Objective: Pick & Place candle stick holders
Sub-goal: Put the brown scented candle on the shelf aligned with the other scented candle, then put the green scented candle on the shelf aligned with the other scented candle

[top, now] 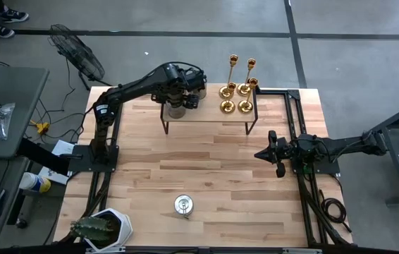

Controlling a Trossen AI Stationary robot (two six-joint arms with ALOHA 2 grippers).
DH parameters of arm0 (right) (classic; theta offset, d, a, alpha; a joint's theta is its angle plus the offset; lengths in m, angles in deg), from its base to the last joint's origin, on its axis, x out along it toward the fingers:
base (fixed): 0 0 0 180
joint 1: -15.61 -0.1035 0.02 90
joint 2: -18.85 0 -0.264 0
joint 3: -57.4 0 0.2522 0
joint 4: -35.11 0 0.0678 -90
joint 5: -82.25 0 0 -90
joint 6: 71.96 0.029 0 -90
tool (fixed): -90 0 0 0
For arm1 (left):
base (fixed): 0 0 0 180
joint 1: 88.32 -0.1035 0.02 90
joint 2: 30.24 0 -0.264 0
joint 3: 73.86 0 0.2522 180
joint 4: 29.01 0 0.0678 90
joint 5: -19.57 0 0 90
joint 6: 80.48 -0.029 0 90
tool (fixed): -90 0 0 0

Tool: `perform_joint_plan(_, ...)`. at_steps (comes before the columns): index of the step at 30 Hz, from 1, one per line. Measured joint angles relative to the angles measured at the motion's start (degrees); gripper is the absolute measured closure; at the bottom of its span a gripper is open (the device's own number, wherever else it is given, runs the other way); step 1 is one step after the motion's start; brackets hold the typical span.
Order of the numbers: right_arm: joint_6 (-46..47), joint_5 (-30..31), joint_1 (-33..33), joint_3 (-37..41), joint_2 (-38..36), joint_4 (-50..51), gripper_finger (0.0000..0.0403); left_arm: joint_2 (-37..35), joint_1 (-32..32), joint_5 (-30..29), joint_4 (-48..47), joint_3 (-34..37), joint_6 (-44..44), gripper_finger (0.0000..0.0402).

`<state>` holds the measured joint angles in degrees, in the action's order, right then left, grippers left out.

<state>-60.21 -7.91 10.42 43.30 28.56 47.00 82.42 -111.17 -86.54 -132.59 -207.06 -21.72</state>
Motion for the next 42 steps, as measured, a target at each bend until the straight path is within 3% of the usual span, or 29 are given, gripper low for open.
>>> perform_joint_plan(4,0.0,0.0,0.0,0.0,0.0,0.0,0.0399,0.0,0.0,-1.4,-0.1,0.0,0.0,0.0009)
perform_joint_plan(12,0.0,0.0,0.0,0.0,0.0,0.0,0.0399,0.0,1.2,-9.5,0.3,-2.3,-3.3,0.0008)
perform_joint_plan(25,0.0,0.0,0.0,0.0,0.0,0.0,0.0399,0.0,4.3,-15.5,-0.2,-8.5,-10.8,0.0008)
perform_joint_plan(36,0.0,0.0,0.0,0.0,0.0,0.0,0.0399,-0.3,9.7,-20.9,-0.2,-13.6,-19.6,0.0009)
perform_joint_plan(42,0.0,0.0,0.0,0.0,0.0,0.0,0.0399,-2.6,14.8,-21.6,-0.2,-13.7,-19.6,0.0009)
